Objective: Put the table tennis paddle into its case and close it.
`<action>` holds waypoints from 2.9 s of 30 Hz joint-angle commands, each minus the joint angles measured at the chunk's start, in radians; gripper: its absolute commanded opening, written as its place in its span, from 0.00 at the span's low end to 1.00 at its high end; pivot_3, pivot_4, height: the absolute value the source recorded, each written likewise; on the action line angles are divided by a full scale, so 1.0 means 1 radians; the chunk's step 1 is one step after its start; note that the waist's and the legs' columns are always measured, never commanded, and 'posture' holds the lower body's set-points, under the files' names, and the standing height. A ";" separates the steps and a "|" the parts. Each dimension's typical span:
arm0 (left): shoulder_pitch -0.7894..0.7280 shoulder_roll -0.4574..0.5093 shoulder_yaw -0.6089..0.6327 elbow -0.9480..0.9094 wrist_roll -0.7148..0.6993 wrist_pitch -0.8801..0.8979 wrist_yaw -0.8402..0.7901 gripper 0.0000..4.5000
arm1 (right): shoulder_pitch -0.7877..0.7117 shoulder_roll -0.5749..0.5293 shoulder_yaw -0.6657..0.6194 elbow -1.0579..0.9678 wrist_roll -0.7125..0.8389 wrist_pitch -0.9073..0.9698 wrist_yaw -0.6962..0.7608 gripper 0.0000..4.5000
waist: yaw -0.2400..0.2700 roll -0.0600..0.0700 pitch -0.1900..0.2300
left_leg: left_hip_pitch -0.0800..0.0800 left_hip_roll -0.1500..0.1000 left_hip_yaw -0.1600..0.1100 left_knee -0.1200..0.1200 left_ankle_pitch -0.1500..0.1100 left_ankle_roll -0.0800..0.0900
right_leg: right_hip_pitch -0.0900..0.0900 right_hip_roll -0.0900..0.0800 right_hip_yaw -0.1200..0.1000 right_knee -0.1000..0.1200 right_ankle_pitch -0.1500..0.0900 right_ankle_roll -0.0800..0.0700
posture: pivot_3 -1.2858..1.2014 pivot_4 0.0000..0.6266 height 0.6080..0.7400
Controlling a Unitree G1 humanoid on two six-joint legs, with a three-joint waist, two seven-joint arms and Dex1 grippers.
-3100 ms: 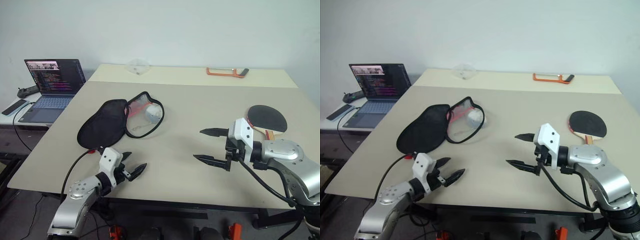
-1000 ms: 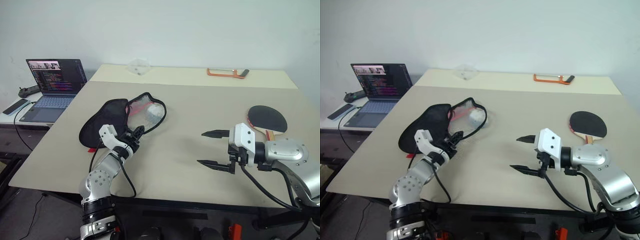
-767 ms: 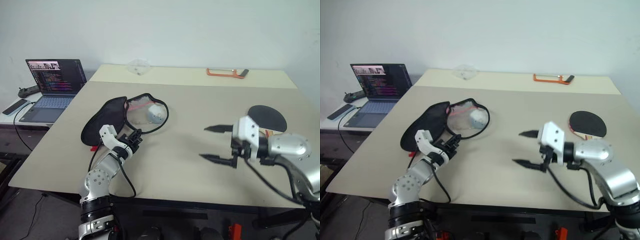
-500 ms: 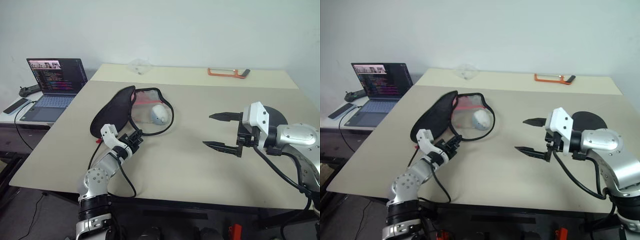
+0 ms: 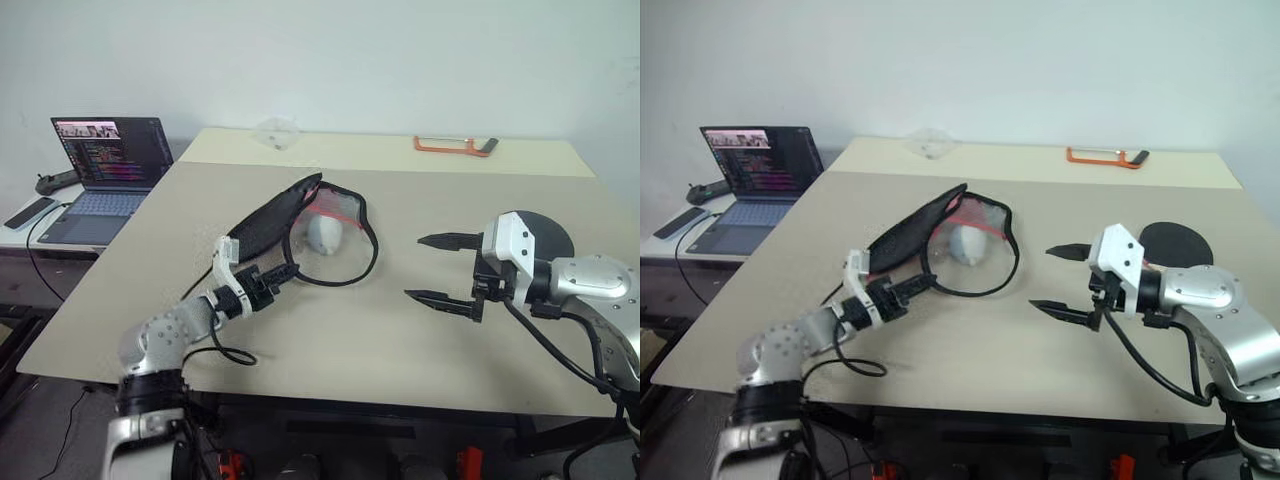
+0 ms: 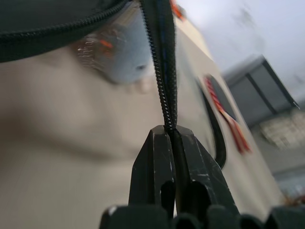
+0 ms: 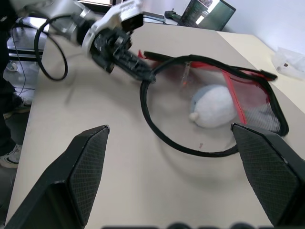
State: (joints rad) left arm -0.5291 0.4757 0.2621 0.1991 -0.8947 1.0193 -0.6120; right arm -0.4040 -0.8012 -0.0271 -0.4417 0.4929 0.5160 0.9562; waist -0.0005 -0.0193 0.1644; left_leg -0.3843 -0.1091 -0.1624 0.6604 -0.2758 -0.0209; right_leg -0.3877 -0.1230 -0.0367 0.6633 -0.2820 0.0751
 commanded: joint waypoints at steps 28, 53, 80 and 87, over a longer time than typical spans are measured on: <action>-0.407 0.119 -0.451 0.593 0.552 -0.423 -0.800 0.01 | 0.055 -0.047 -0.051 -0.076 0.025 0.036 -0.018 1.00 | -0.003 -0.001 0.001 | -0.001 0.000 0.000 0.000 -0.001 0.001 | -0.001 0.000 -0.001 0.000 0.000 0.000 | 0.52 0.24 1.00; 0.059 0.270 -0.177 0.205 0.545 -0.515 -0.609 0.99 | -0.017 0.014 -0.006 -0.016 0.032 0.065 -0.037 1.00 | -0.027 -0.002 0.002 | 0.000 0.001 -0.001 0.000 -0.001 0.001 | -0.001 -0.001 0.001 0.000 0.000 0.000 | 0.52 0.24 1.00; -0.016 0.269 -0.048 0.019 0.400 -0.529 -0.516 0.99 | -0.647 0.544 -0.002 1.197 -0.261 -0.032 -0.626 1.00 | -0.045 -0.001 0.003 | 0.000 0.000 0.001 -0.001 -0.001 0.001 | -0.004 -0.001 0.003 0.002 0.001 -0.001 | 0.52 0.24 1.00; -0.027 0.251 -0.073 0.013 0.403 -0.535 -0.515 0.99 | -0.753 0.566 0.004 1.529 -0.337 -0.222 -0.570 1.00 | -0.058 -0.001 0.003 | 0.000 0.001 0.001 -0.001 0.000 0.001 | -0.004 0.000 0.003 0.002 0.001 -0.001 | 0.52 0.24 1.00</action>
State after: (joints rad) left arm -0.5326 0.7186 0.1812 0.2333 -0.4880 0.5012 -1.1243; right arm -1.1234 -0.2359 -0.0159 1.0585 0.1698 0.3358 0.3631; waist -0.0584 -0.0200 0.1672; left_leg -0.3846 -0.1086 -0.1611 0.6596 -0.2763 -0.0200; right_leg -0.3913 -0.1233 -0.0334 0.6652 -0.2813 0.0741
